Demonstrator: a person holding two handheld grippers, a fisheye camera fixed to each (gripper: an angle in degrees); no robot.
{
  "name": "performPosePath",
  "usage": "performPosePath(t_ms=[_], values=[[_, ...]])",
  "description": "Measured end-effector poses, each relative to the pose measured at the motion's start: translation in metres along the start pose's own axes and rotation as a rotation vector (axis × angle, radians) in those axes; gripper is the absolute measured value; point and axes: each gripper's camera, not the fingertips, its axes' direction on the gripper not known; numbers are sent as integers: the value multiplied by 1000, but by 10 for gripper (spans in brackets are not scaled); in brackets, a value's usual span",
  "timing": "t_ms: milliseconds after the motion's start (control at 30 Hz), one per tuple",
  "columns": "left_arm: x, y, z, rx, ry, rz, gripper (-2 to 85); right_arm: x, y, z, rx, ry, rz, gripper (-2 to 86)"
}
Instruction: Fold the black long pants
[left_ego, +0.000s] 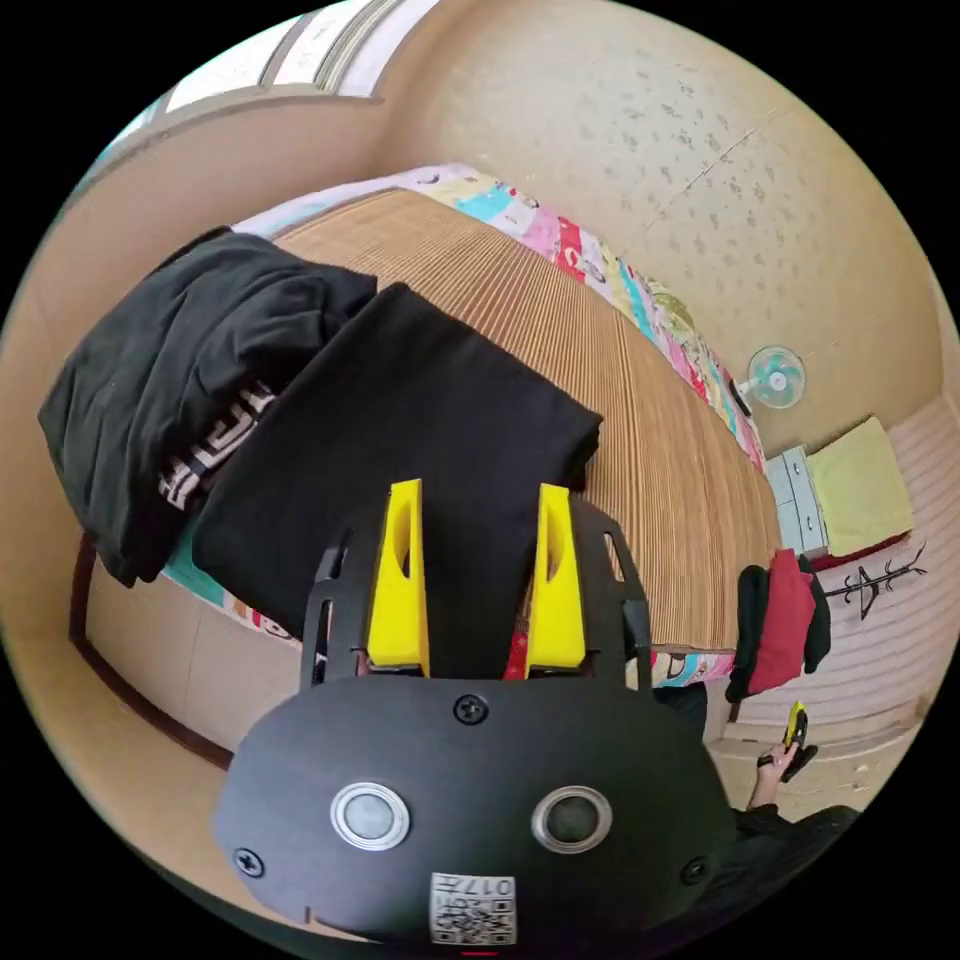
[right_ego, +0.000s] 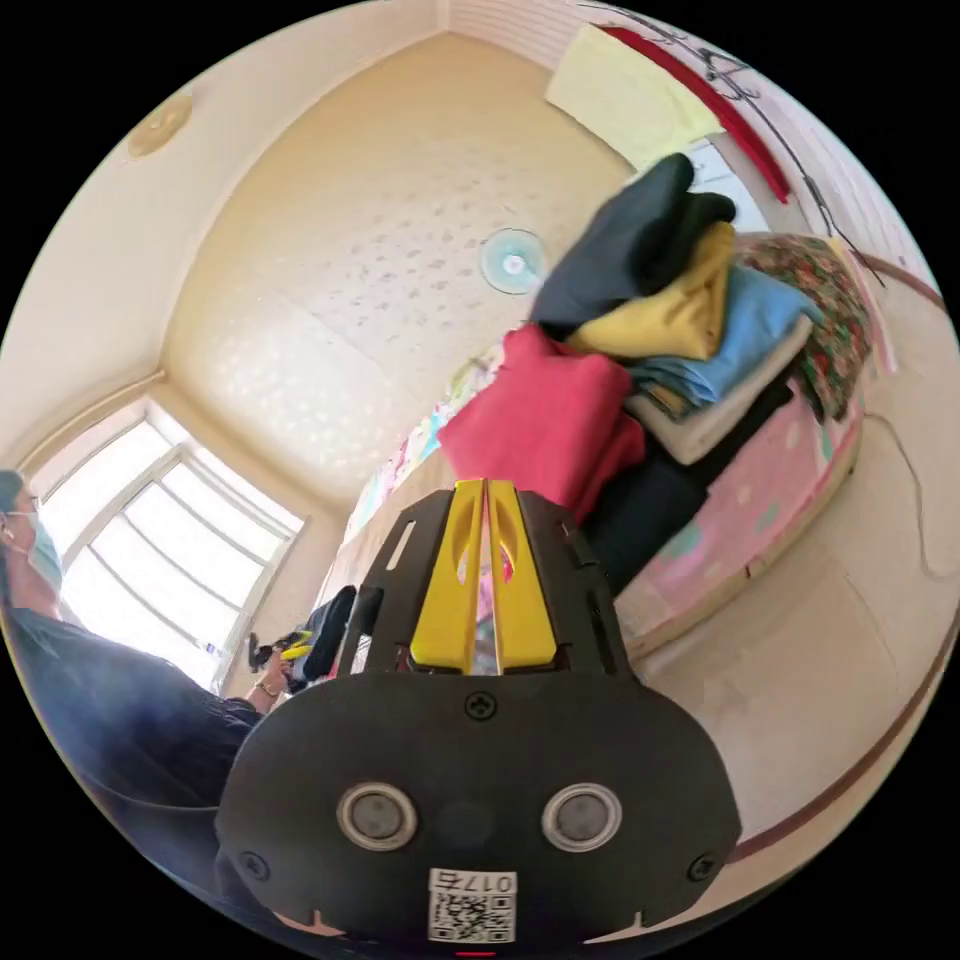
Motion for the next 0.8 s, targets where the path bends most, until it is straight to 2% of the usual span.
performPosePath(t_ms=[67, 100, 167, 200, 233, 300, 467, 567, 600, 667, 733, 800], values=[[4, 13, 4, 110, -96, -22, 74, -17, -7, 20, -30, -55, -34, 5], [3, 16, 4, 141, -54, -19, 31, -22, -8, 26, -43, -60, -42, 5], [-5, 13, 4, 108, 71, -76, 5, -40, -10, 47, -95, -58, -79, 5], [-5, 13, -6, 140, 219, -57, -1, -44, -10, 52, -109, -56, -89, 5], [3, 14, -18, 192, 352, 0, -4, -53, -9, 60, -134, -52, -109, 4], [30, 17, -40, 260, 498, 146, -7, -64, -7, 72, -170, -60, -139, 4], [139, 53, -80, 312, 712, 519, -9, -98, 7, 104, -224, -153, -230, 7], [202, 95, -61, 199, 882, 699, -9, -111, 17, 133, -274, -198, -239, 11], [226, 115, -41, 109, 924, 753, -9, -114, 19, 140, -287, -204, -242, 13], [261, 147, 0, -72, 919, 803, -9, -125, 28, 175, -369, -220, -248, 22], [290, 192, 61, -358, 831, 806, -7, -133, 35, 207, -458, -223, -231, 39], [291, 221, 89, -462, 794, 799, -6, -145, 42, 238, -537, -247, -218, 63]])
